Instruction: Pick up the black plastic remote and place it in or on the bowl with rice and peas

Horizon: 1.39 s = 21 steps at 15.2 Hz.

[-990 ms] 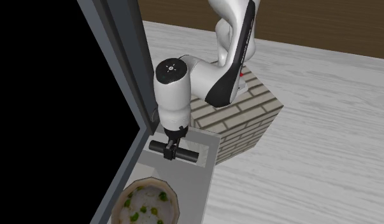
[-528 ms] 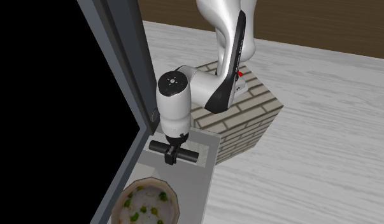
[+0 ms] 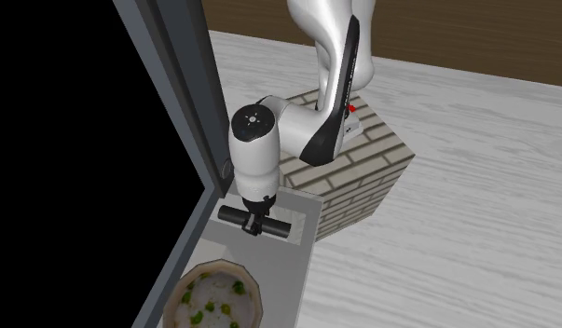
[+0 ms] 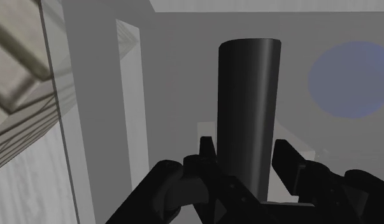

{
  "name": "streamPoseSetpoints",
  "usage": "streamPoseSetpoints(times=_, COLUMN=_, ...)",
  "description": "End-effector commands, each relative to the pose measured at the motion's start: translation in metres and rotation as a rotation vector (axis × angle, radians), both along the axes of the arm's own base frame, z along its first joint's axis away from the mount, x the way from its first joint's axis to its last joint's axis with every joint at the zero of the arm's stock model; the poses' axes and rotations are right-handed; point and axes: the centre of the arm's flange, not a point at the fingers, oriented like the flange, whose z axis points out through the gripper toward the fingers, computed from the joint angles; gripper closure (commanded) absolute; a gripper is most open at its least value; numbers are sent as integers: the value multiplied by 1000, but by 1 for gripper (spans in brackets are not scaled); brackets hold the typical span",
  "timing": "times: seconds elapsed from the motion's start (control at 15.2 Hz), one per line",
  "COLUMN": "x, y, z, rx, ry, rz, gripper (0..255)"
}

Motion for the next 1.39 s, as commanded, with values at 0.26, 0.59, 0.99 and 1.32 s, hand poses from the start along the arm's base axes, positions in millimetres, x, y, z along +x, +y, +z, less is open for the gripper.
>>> streamPoseSetpoints(times=0.26, x=1, y=0, z=-1, rx=4, ry=-2, rz=0, gripper=255)
streamPoseSetpoints(times=0.59, x=0, y=0, z=10, rx=4, ry=-2, rz=0, gripper=255)
streamPoseSetpoints(times=0.99, x=0, y=0, z=41, rx=4, ry=-2, rz=0, gripper=255)
streamPoseSetpoints(times=1.32, x=0, y=0, z=68, rx=4, ry=-2, rz=0, gripper=255)
